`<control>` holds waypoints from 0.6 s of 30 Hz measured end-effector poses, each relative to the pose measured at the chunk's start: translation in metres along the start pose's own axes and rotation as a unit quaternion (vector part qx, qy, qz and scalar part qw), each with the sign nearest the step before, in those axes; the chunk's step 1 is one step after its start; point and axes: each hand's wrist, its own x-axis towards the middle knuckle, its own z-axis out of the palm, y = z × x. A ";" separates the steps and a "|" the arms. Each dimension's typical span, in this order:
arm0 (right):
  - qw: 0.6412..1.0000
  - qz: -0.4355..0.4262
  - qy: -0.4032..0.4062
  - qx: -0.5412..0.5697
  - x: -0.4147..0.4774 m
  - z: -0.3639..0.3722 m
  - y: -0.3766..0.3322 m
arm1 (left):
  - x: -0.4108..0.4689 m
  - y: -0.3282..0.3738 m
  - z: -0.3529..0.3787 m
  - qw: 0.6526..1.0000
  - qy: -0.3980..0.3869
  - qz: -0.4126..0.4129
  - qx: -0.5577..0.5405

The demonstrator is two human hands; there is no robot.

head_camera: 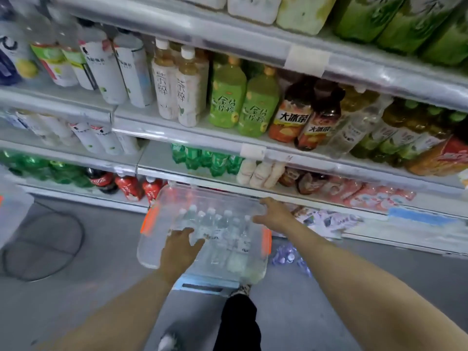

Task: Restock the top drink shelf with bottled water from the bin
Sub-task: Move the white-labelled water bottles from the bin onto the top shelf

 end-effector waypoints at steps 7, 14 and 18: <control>0.984 0.088 -0.115 0.106 0.076 0.059 0.022 | 0.012 -0.034 0.065 0.990 0.032 -0.099 0.091; 0.952 0.157 -0.199 0.174 0.137 0.111 0.018 | 0.024 -0.027 0.101 0.963 0.119 -0.160 0.182; 0.941 0.194 -0.211 0.183 0.165 0.129 0.011 | 0.028 -0.022 0.109 0.954 0.159 -0.169 0.188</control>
